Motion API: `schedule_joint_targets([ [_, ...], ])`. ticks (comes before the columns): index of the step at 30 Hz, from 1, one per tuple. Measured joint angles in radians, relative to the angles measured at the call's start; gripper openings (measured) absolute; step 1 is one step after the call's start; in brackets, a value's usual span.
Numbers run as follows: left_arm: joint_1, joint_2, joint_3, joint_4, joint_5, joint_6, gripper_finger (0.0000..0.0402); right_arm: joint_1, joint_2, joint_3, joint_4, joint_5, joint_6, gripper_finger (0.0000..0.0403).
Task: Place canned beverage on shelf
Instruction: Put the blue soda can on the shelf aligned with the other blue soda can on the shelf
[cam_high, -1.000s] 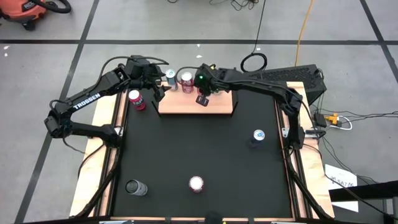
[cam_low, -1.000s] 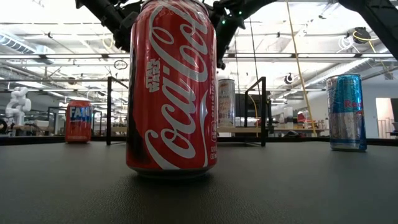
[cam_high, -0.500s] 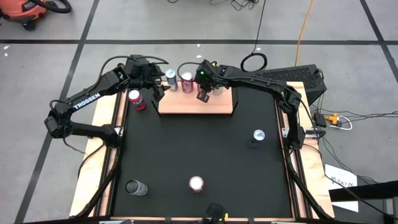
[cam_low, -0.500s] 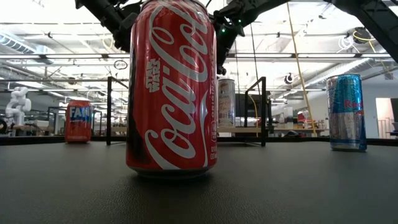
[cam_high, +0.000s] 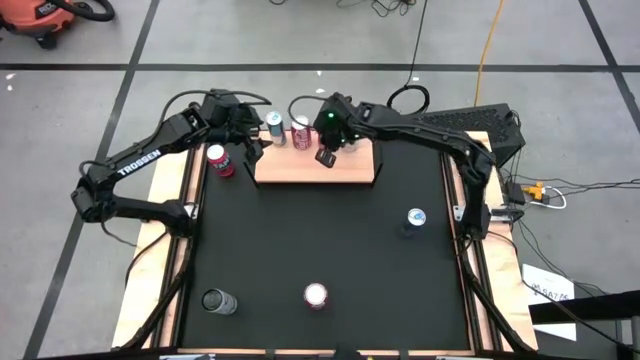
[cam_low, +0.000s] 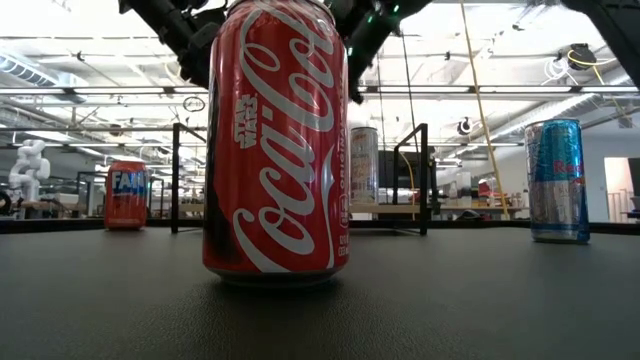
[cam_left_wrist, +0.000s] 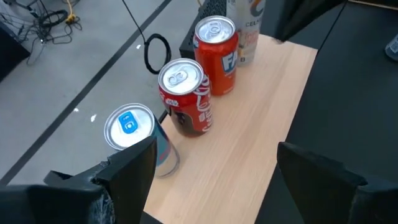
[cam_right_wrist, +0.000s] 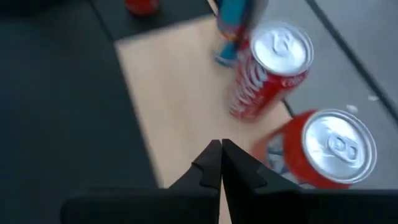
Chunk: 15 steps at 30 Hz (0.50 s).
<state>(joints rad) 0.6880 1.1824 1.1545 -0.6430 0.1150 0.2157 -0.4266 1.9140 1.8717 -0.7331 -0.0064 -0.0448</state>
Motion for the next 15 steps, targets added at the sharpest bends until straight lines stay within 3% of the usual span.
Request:
schedule_joint_targets([
  [6, -0.001, -0.007, 0.000, 0.008, 0.022, -0.018, 0.0331, 0.027, -0.115, -0.025, -0.066, -0.025, 0.107, 0.0001],
  [12, -0.016, -0.007, 0.000, 0.046, 0.162, -0.123, 0.0331, 0.076, -0.282, -0.289, 0.062, -0.026, 0.243, 0.0000],
  [15, -0.035, -0.007, 0.000, 0.062, 0.169, -0.132, 0.0331, 0.118, -0.386, -0.411, 0.131, -0.022, 0.349, 0.0000],
])
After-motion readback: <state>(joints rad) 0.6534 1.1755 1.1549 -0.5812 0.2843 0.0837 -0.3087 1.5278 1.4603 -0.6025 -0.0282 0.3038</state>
